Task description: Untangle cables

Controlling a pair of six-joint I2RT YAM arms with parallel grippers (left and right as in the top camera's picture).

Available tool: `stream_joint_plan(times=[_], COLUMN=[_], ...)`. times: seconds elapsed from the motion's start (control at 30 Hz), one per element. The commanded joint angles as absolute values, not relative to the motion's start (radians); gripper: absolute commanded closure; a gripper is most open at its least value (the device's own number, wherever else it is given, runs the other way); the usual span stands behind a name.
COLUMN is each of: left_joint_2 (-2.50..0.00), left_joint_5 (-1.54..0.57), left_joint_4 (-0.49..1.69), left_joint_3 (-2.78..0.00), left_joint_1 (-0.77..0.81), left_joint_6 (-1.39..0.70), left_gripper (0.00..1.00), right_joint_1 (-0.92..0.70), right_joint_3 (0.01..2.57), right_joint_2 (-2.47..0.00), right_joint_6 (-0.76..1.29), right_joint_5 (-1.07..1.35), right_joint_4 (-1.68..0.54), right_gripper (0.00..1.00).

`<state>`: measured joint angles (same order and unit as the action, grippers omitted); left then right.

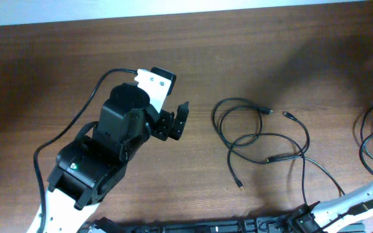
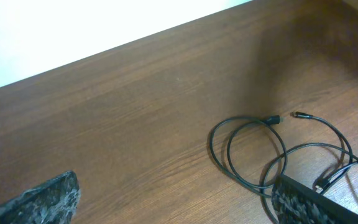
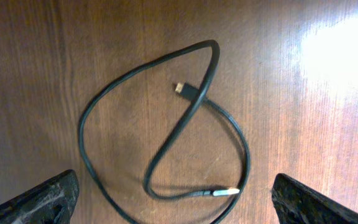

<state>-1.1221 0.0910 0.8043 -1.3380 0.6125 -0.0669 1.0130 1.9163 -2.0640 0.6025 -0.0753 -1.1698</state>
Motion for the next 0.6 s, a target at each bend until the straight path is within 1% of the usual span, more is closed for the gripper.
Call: stream_joint_plan(times=[0.0,0.13,0.23,0.37,0.47,0.57], left_joint_2=[-1.120,-1.120,-1.120,-1.120,-1.120,-1.120], left_joint_5=[0.102,0.102,0.102,0.102,0.102,0.102], left_joint_4=[0.802,0.802,0.802,0.803,0.802,0.803], left_joint_3=[-1.345,-1.345,-1.345,-1.345,-1.345,-1.345], left_joint_1=[0.613,0.613,0.613,0.613,0.613,0.613], left_joint_6=[-0.051,-0.051,-0.051,-0.051,-0.051,-0.051], left_gripper=[0.01,0.01,0.01,0.01,0.01,0.01], right_joint_1=[1.015,1.015,1.014,1.000,0.928,0.773], right_joint_3=[1.912,1.912,1.912,1.912,1.912,1.912], right_joint_2=[-2.056,-2.022,-1.954,-1.858,-1.795,-1.770], right_joint_6=[0.597,0.493,0.456,0.418,0.371,0.256], right_joint_5=[0.004,0.109,0.234,0.339,0.382,0.419], right_joint_4=[-1.185,-1.201,-1.209,-1.212,-1.216,-1.243], right_gripper=[0.02,0.02,0.02,0.02,0.02,0.02])
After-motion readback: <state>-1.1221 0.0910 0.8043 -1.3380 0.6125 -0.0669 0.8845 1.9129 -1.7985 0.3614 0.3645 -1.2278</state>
